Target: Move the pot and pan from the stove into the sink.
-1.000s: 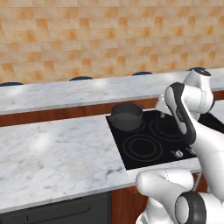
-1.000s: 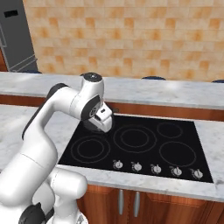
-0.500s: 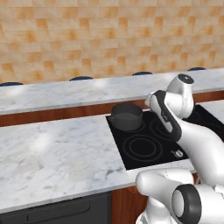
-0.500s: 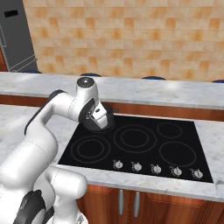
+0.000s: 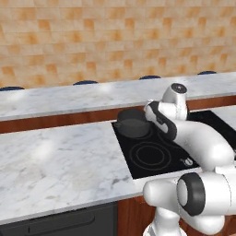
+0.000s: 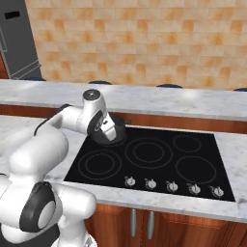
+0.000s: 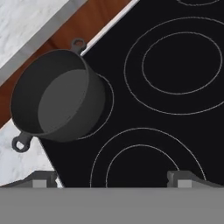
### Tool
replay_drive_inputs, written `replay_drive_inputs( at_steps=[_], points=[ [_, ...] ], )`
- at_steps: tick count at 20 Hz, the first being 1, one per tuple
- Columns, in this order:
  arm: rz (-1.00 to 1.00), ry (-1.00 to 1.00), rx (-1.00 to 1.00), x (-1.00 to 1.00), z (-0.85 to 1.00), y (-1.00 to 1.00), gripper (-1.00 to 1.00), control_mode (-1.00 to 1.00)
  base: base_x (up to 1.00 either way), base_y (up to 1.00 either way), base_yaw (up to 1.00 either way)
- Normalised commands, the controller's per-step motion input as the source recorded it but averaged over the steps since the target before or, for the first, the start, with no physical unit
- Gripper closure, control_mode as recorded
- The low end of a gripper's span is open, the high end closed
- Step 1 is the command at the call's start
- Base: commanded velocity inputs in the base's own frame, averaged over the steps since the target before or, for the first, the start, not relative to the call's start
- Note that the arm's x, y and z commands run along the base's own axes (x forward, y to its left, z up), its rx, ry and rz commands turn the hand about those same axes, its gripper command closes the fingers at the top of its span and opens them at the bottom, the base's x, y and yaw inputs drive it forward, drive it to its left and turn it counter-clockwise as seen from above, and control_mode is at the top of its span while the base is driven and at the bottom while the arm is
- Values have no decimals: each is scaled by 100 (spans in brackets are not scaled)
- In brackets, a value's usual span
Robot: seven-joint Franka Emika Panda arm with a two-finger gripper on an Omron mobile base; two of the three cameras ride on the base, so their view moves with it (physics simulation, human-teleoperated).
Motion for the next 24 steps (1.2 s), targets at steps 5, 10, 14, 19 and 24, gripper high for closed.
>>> replay_drive_inputs(
  at_steps=[5,10,14,19,24],
  points=[
    [0,5,0,55,-28,6,-100,-100,0,0,0],
    [0,4,0,67,-27,6,-100,-100,0,0,0],
    [0,5,0,64,-28,3,-100,-100,0,0,0],
    [-1,5,0,58,-32,1,-100,-100,0,0,0],
    [-2,7,0,45,-38,0,-100,-100,0,0,0]
  ],
)
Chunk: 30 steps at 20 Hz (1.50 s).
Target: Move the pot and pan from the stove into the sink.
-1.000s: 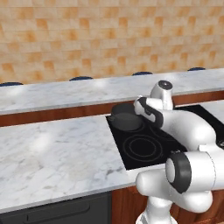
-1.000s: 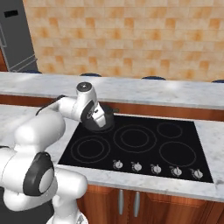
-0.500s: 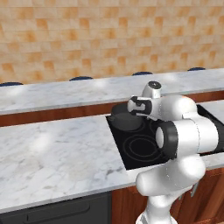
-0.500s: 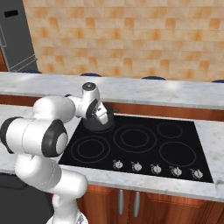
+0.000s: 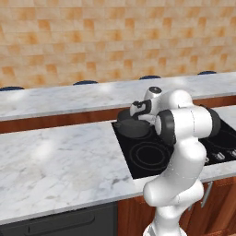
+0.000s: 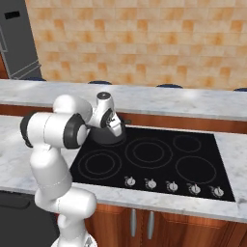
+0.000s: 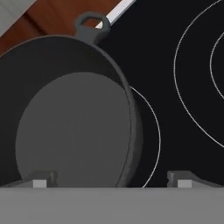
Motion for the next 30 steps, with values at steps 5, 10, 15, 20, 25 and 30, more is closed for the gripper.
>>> replay_drive_inputs(
  at_steps=[5,10,15,20,25,30],
  points=[
    [-2,7,0,42,-36,0,-100,-100,0,0,0],
    [-1,9,-3,27,-41,0,-100,-100,0,0,0],
    [-1,4,-3,17,-33,0,-100,-100,0,0,0],
    [0,0,0,3,-4,0,100,-100,0,0,0],
    [0,0,2,0,13,-9,100,-100,0,0,0],
    [0,8,2,0,52,-13,100,-100,0,0,0]
  ],
)
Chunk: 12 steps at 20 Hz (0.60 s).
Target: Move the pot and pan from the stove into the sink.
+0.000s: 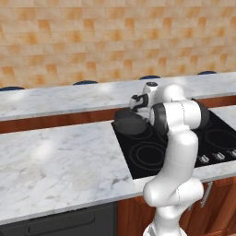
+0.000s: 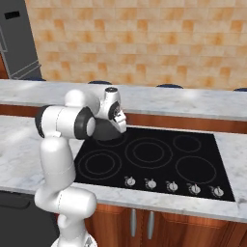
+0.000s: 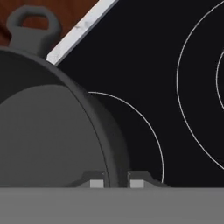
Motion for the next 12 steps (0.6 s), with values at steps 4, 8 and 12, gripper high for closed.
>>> replay_drive_inputs(
  at_steps=[4,8,12],
  points=[
    [0,16,0,-7,70,-10,100,-100,0,0,0],
    [0,18,0,-27,71,-17,100,-100,0,0,0],
    [1,15,0,-47,67,-22,100,-100,0,0,0]
  ],
)
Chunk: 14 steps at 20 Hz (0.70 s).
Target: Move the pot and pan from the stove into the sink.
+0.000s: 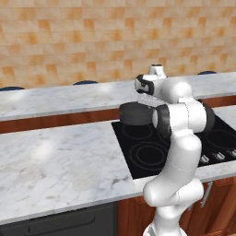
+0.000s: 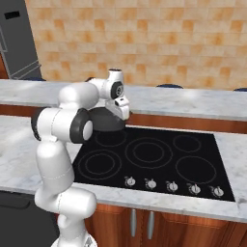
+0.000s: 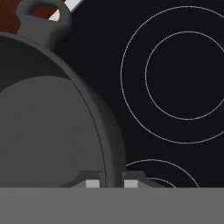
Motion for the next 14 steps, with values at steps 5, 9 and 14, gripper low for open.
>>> replay_drive_inputs(
  at_steps=[5,9,14],
  points=[
    [3,10,0,-67,61,-25,100,-100,0,0,0],
    [8,5,0,-90,52,-21,100,-100,0,0,0],
    [14,0,0,-100,42,-18,100,-100,0,0,0]
  ],
)
